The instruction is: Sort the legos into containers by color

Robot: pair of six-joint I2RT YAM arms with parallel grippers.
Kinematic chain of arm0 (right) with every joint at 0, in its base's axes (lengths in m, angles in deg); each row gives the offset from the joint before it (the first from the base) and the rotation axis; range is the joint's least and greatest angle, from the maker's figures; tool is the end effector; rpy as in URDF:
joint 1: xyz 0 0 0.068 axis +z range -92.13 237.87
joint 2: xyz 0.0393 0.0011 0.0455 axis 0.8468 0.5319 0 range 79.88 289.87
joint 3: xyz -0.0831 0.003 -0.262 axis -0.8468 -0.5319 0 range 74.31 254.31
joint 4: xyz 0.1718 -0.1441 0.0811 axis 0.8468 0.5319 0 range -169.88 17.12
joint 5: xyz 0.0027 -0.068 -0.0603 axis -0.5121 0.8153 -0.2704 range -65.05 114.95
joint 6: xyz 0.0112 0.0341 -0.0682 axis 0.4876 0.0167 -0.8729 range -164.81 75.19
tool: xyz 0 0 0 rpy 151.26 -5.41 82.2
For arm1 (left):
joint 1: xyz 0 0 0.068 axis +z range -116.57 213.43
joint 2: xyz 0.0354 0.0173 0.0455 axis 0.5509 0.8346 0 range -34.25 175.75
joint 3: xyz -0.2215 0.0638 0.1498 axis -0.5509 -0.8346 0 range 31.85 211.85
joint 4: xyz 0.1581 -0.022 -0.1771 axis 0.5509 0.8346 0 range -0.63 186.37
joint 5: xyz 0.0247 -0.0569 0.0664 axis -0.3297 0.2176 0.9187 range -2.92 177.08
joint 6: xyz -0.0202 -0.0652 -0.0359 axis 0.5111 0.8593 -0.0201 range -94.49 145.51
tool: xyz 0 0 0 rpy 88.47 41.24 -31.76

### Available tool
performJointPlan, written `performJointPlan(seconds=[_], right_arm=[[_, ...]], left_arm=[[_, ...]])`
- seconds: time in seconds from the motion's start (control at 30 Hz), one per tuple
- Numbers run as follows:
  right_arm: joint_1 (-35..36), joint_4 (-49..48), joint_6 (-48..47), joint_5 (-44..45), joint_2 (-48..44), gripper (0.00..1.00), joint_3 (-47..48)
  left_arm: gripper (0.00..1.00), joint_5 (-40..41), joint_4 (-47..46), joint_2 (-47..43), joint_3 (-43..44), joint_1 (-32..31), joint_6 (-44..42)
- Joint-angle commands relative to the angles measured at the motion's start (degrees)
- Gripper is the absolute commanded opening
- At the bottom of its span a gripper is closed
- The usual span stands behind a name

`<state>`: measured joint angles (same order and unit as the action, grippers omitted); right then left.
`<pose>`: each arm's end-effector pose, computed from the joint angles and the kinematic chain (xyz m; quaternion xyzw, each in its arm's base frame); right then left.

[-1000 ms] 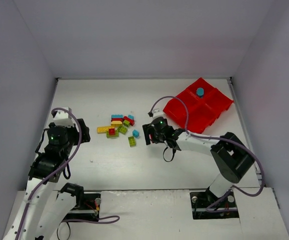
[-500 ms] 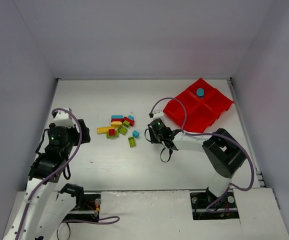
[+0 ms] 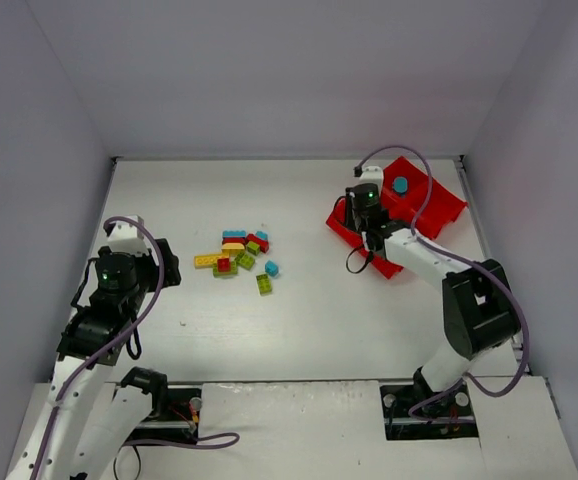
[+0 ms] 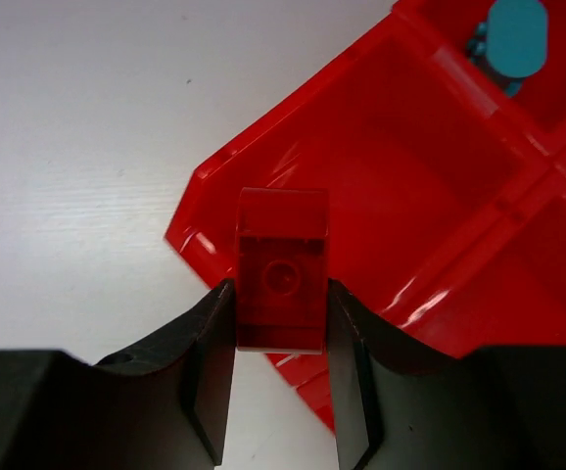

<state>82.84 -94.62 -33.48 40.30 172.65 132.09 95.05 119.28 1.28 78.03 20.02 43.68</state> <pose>0.3486 0.1432 0.2547 -0.0207 0.8163 0.0724 0.5726 0.1383 -0.0236 0.3219 -0.0740 0.8111 -0.1026 0.5711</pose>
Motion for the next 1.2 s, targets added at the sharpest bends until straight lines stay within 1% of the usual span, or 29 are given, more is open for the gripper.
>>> performJointPlan(seconds=[0.0, 0.1, 0.13, 0.2, 0.23, 0.33, 0.5, 0.6, 0.77, 0.93, 0.97, 1.07, 1.17], right_arm=[[-3.1, -0.8, -1.3, 1.3, 2.1, 0.04, 4.5], [-5.0, -0.8, -1.4, 0.2, 5.7, 0.15, 6.6], [-5.2, -0.7, -1.6, -0.1, 7.1, 0.25, 8.0], [-5.3, -0.6, -2.2, -0.7, 8.0, 0.36, 9.2], [-5.3, -0.5, -2.5, -2.0, 8.0, 0.47, 9.9], [-5.0, -0.5, -3.6, -4.2, 6.6, 0.64, 10.2], [-3.5, 0.3, -5.2, -5.3, 0.8, 0.66, 8.8], [-0.2, 0.5, -5.6, -7.6, -3.5, 0.63, 6.6], [10.1, 0.6, -3.7, -12.0, -7.1, 0.62, 2.7], [18.3, 0.0, 1.8, -12.4, -6.6, 0.62, 0.4], [21.1, -0.5, 2.4, -11.7, -5.6, 0.62, 0.0], [25.3, -0.8, 4.5, -10.4, -2.6, 0.63, 0.1], [27.7, -1.6, 7.3, -10.2, 0.6, 0.63, 0.5]], left_arm=[[0.71, 0.2, -2.6, 0.9, 1.7, 0.1, -0.2], [0.72, 0.2, -2.5, 0.9, 1.7, 0.1, -0.2], [0.72, 0.3, -2.5, 0.9, 1.7, 0.1, -0.2], [0.71, 0.3, -2.5, 0.9, 1.7, 0.1, -0.2], [0.71, 0.3, -2.5, 0.9, 1.7, 0.1, -0.2], [0.71, 0.0, -2.6, 1.0, 1.7, 0.1, -0.2], [0.71, -0.3, -2.7, 1.1, 1.7, 0.1, -0.2], [0.71, -0.2, -2.7, 1.1, 1.8, 0.1, -0.2], [0.71, 0.1, -2.7, 0.9, 1.8, 0.2, -0.2], [0.72, 0.4, -2.5, 0.9, 1.8, 0.2, -0.2], [0.72, 0.5, -2.5, 0.8, 1.8, 0.2, -0.2], [0.71, 0.6, -2.5, 0.6, 1.8, 0.2, -0.2], [0.71, 0.6, -2.5, 0.6, 1.8, 0.2, -0.2]])
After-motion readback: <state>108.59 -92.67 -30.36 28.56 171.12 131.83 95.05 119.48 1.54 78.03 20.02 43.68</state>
